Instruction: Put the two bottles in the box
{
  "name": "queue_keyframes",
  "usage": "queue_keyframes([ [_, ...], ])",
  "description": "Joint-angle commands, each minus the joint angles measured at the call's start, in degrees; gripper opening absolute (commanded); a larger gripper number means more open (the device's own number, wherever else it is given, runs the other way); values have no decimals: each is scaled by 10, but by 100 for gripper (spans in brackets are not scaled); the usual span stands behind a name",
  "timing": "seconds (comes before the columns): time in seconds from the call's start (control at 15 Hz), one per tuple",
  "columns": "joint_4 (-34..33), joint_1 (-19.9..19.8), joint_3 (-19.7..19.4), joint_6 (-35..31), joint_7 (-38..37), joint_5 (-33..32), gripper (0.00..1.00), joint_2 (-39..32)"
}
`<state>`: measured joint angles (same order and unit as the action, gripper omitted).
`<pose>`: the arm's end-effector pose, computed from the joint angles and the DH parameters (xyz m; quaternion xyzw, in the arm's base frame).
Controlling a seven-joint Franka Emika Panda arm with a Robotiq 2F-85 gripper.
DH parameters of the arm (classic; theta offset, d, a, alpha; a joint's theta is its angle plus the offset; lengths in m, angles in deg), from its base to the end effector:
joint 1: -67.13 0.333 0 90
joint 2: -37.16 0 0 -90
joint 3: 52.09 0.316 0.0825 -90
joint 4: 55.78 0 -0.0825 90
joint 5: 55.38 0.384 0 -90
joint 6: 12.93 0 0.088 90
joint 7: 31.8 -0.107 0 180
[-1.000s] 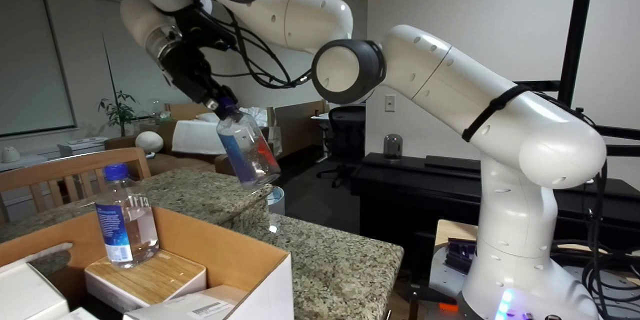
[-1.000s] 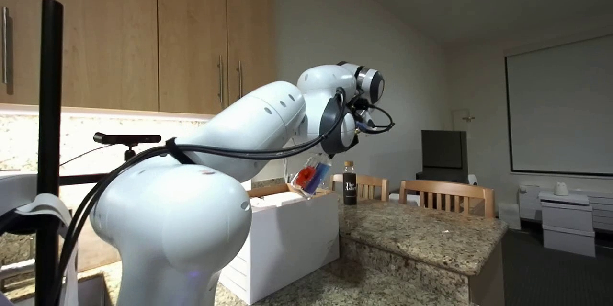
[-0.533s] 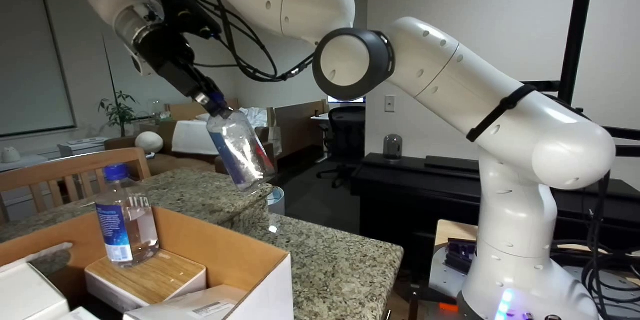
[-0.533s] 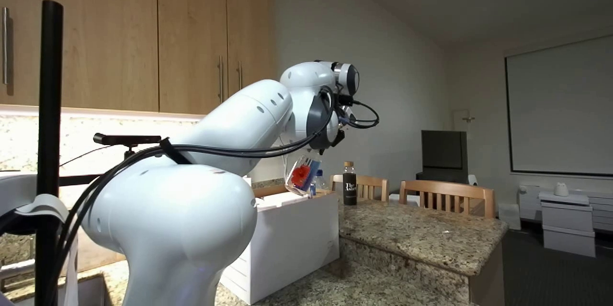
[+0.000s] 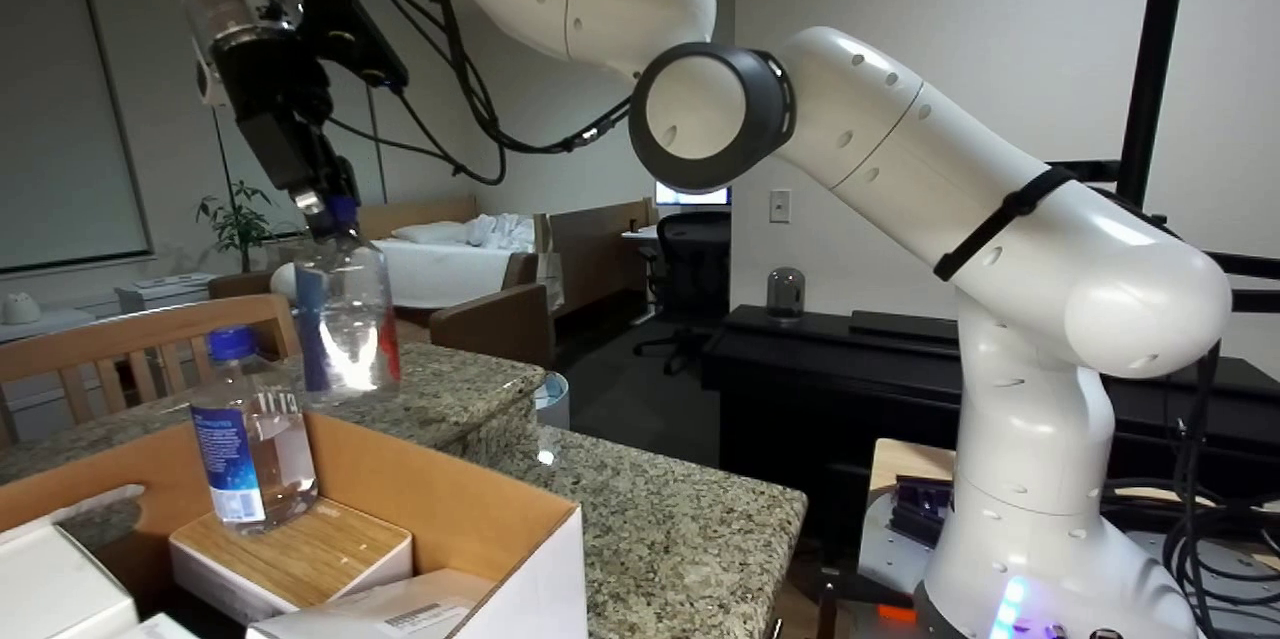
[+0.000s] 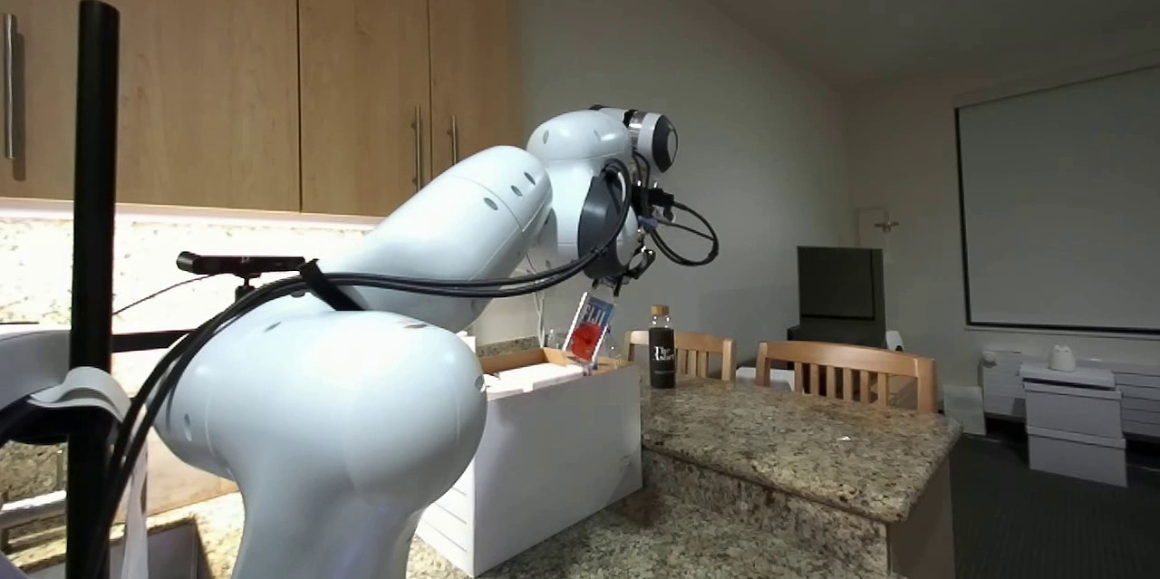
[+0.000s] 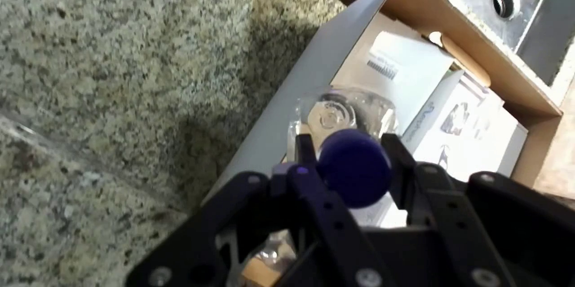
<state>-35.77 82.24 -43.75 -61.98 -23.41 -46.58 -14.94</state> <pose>0.6363 0.2331 0.5317 -0.9297 -0.2880 0.2059 0.1019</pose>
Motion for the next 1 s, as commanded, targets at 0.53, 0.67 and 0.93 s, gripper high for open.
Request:
queue_keyframes([
  [0.53, 13, 15, 37, -54, 124, 2, 17, 22],
  [0.67, 17, 22, 42, -30, 120, 3, 17, 29],
  [0.93, 19, 38, 47, 0, 118, 3, 17, 23],
])
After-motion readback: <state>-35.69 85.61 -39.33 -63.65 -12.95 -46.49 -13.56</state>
